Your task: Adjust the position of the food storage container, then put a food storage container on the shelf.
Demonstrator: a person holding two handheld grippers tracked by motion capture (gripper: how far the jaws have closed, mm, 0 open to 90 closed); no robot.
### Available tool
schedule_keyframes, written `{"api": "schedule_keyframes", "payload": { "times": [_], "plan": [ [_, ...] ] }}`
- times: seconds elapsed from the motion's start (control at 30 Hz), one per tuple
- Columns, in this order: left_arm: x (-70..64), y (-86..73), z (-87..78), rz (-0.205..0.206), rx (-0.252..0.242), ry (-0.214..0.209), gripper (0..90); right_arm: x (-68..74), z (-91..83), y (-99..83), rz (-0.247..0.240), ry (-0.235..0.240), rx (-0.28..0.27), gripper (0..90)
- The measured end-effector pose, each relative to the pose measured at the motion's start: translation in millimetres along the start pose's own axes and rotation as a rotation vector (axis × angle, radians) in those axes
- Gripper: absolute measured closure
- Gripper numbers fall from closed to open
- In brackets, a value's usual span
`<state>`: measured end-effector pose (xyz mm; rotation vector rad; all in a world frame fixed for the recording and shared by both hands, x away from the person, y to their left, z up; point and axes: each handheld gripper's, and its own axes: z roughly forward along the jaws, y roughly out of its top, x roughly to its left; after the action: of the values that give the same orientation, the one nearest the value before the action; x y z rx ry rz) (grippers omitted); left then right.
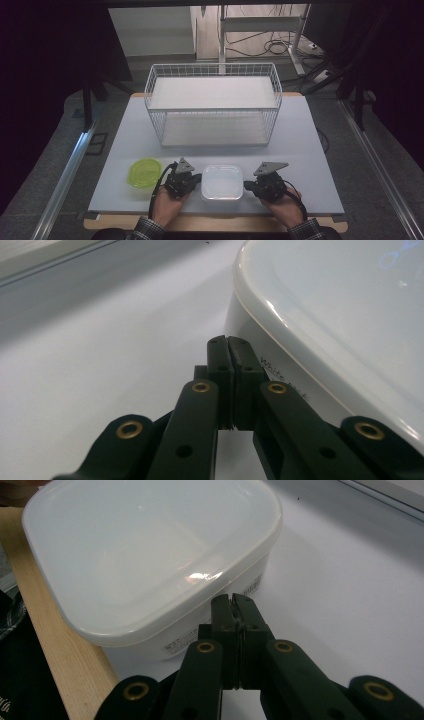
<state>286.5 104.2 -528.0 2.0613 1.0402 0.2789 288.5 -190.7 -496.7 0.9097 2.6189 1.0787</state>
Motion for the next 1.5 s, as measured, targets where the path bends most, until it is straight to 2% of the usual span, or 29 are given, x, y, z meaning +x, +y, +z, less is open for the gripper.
{"api": "schedule_keyframes", "payload": {
  "times": [0.17,0.23,0.33,0.43,0.5,0.67,0.7,0.77,0.87,0.9,1.03,1.1,1.27,1.3,1.33,1.37,1.5],
  "plan": [
    [1.6,0.3,-1.1,-0.004,0.01,-0.008,85.7,0.5,-1.2,-0.9,0.005,-0.005,-0.003,84.4],
    [0.6,-1.0,-12.6,0.011,0.02,0.001,80.8,-0.9,-5.1,-2.3,0.009,-0.014,-0.016,80.5],
    [-0.4,-6.2,-29.5,0.048,0.011,0.026,65.5,-6.2,-13.2,-6.6,0.008,-0.05,-0.038,70.1],
    [-0.3,-16.8,-41.1,0.071,-0.011,0.028,42.6,-12.7,-17.8,-9.3,0.033,-0.066,-0.057,50.0],
    [0.6,-21.0,-44.3,0.089,-0.018,0.04,34.4,-15.2,-18.0,-9.9,0.034,-0.07,-0.063,41.7],
    [2.9,-19.5,-47.6,0.089,-0.072,-0.017,18.6,-14.1,-18.7,-9.0,0.02,-0.088,-0.072,29.8],
    [2.8,-19.2,-48.6,0.09,-0.079,-0.026,18.1,-14.1,-19.3,-8.9,0.021,-0.088,-0.076,27.8],
    [1.7,-18.1,-48.9,0.088,-0.078,-0.024,12.2,-14.9,-21.1,-9.0,0.022,-0.085,-0.084,24.0],
    [1.0,-17.5,-49.1,0.089,-0.075,-0.026,9.7,-15.6,-22.1,-9.3,0.024,-0.082,-0.095,20.5],
    [0.5,-16.7,-49.5,0.09,-0.075,-0.04,8.0,-15.5,-22.4,-9.3,0.027,-0.077,-0.104,17.0],
    [-1.2,-15.2,-50.5,0.1,-0.08,-0.05,7.2,-13.4,-22.2,-9.3,0.027,-0.068,-0.11,12.3],
    [-1.7,-14.7,-51.1,0.106,-0.085,-0.059,7.1,-11.2,-22.0,-9.3,0.042,-0.051,-0.112,9.9],
    [-2.5,-12.6,-50.9,0.136,-0.124,-0.067,6.2,-5.9,-22.5,-7.0,0.036,-0.039,-0.127,7.3],
    [-2.5,-12.6,-50.9,0.136,-0.124,-0.067,6.0,-5.9,-22.5,-7.0,0.036,-0.039,-0.127,7.3],
    [-2.1,-10.6,-49.7,0.118,-0.108,-0.096,6.0,-3.1,-22.6,-5.4,0.032,-0.031,-0.128,6.3],
    [-2.3,-9.7,-49.1,0.11,-0.106,-0.104,5.9,-2.2,-22.4,-4.7,0.029,-0.03,-0.129,5.4],
    [-6.0,-5.4,-47.7,0.105,-0.093,-0.11,4.9,3.9,-20.5,-2.4,0.021,-0.03,-0.127,0.9]
  ]
}}
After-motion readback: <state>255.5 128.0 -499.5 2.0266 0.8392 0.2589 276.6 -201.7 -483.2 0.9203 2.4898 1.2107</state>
